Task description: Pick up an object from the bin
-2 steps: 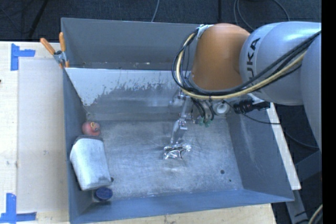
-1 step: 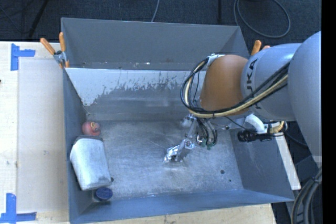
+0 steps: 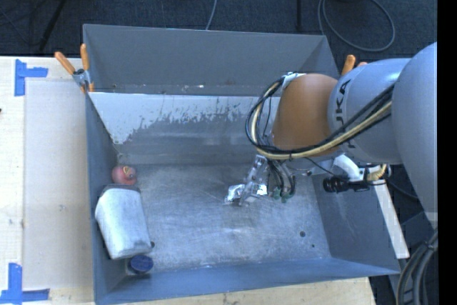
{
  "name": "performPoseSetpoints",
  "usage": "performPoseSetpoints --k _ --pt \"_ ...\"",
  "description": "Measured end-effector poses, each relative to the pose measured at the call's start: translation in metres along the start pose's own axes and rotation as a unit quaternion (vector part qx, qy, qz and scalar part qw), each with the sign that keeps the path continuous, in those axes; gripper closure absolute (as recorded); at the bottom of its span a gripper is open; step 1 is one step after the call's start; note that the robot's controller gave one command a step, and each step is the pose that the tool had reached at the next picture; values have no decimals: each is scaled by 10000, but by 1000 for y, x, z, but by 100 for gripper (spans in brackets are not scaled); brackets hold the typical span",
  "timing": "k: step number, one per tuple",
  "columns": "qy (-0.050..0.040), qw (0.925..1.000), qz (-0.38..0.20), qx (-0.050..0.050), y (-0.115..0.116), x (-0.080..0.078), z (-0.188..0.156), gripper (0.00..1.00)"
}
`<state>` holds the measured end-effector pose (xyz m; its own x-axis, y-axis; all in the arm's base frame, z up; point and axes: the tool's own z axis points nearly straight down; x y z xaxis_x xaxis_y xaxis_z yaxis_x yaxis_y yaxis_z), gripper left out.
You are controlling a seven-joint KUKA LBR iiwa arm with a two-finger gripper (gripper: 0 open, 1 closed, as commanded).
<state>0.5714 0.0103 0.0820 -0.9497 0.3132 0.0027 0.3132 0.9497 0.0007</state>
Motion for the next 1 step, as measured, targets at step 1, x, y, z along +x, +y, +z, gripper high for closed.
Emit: performPoseSetpoints --k 1 --pt "-54 10000 80 -15 6 -6 -128 100"
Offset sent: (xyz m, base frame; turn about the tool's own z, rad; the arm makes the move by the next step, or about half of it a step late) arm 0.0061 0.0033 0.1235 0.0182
